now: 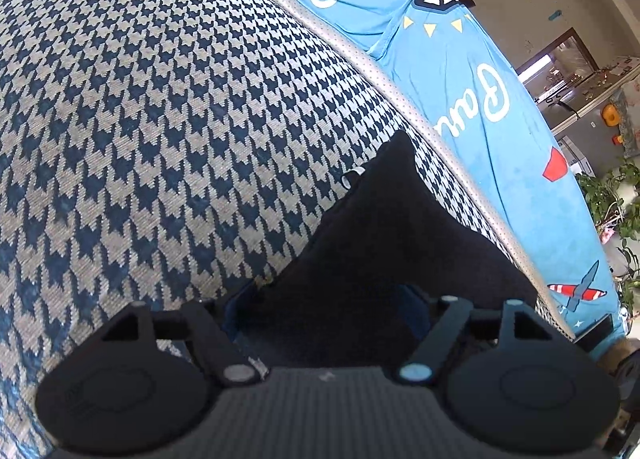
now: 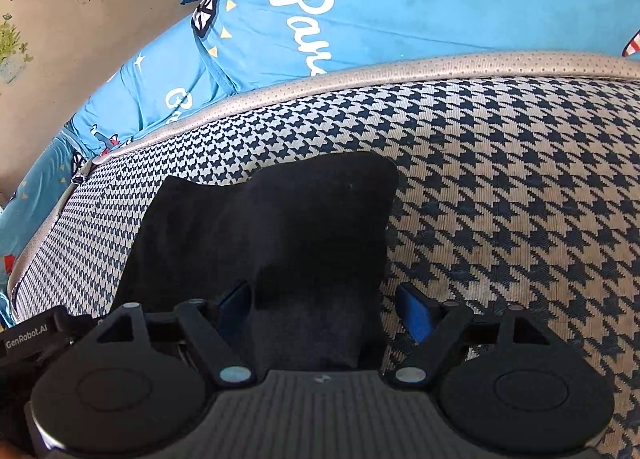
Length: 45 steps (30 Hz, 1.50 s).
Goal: Fold clothes
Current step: 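Lower the folded shirt back onto the bedspread with both tools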
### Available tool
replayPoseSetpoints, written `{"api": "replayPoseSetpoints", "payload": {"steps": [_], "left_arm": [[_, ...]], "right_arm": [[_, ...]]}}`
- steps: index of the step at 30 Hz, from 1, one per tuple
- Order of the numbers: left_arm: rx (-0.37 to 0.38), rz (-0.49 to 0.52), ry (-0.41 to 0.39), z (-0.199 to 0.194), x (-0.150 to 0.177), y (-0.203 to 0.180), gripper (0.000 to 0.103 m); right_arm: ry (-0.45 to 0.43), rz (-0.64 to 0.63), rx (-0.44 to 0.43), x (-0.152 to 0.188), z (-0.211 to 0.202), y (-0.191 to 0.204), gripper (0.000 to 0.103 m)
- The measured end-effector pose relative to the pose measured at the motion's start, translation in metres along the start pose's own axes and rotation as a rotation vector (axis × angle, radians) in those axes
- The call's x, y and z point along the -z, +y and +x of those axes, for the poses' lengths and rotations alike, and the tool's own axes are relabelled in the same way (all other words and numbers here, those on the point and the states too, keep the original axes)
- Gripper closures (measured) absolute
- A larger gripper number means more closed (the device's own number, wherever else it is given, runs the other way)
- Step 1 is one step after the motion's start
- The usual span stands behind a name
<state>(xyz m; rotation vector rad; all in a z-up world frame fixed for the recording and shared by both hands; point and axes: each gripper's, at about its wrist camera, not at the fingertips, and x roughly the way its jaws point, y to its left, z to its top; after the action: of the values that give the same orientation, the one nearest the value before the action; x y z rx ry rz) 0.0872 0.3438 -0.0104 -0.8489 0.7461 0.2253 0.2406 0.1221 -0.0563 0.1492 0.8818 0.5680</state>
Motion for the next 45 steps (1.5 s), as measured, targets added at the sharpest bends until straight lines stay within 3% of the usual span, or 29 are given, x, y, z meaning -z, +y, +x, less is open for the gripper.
{"api": "replayPoseSetpoints", "payload": {"steps": [6, 8, 10, 13, 16, 20, 23, 26, 28, 30, 32, 35, 42, 45], "left_arm": [[0.010, 0.019, -0.001, 0.006, -0.002, -0.003, 0.026], [0.007, 0.030, -0.002, 0.008, -0.003, -0.004, 0.033], [-0.017, 0.034, -0.006, 0.009, -0.004, -0.005, 0.056], [-0.027, 0.034, -0.022, 0.009, -0.006, -0.006, 0.081], [-0.041, 0.055, -0.068, -0.003, -0.004, -0.011, 0.089], [-0.078, 0.099, -0.133, -0.026, 0.000, -0.020, 0.093], [-0.082, 0.115, -0.139, -0.032, 0.000, -0.020, 0.093], [-0.015, 0.018, -0.088, -0.028, -0.002, -0.002, 0.091], [0.027, -0.058, -0.055, -0.019, -0.005, 0.010, 0.075], [0.024, -0.091, -0.054, -0.015, -0.009, 0.019, 0.068], [0.026, -0.092, -0.050, -0.011, -0.012, 0.022, 0.067], [0.048, -0.091, -0.034, -0.006, -0.016, 0.024, 0.055], [0.061, -0.043, 0.000, 0.012, -0.018, 0.015, 0.040], [0.075, -0.026, 0.010, 0.018, -0.021, 0.011, 0.039]], "right_arm": [[-0.008, -0.002, -0.030, 0.006, 0.011, 0.002, 0.026], [-0.018, -0.024, -0.027, 0.008, 0.014, 0.007, 0.035], [-0.029, -0.064, -0.019, 0.010, 0.015, 0.013, 0.045], [-0.029, -0.069, -0.042, 0.011, 0.015, 0.016, 0.065], [-0.044, -0.091, -0.042, 0.013, 0.014, 0.021, 0.075], [-0.086, -0.137, -0.025, 0.015, 0.009, 0.032, 0.080], [-0.124, -0.182, -0.016, 0.016, 0.004, 0.041, 0.080], [-0.120, -0.188, 0.011, 0.016, 0.006, 0.044, 0.080], [-0.088, -0.154, 0.030, 0.016, 0.011, 0.038, 0.078], [-0.066, -0.102, 0.026, 0.014, 0.012, 0.030, 0.074], [-0.055, -0.077, 0.023, 0.012, 0.010, 0.025, 0.064], [-0.058, -0.074, 0.033, 0.011, 0.009, 0.022, 0.056], [-0.048, -0.033, 0.017, 0.011, 0.014, 0.016, 0.050], [-0.054, -0.030, 0.014, 0.013, 0.017, 0.016, 0.050]]}}
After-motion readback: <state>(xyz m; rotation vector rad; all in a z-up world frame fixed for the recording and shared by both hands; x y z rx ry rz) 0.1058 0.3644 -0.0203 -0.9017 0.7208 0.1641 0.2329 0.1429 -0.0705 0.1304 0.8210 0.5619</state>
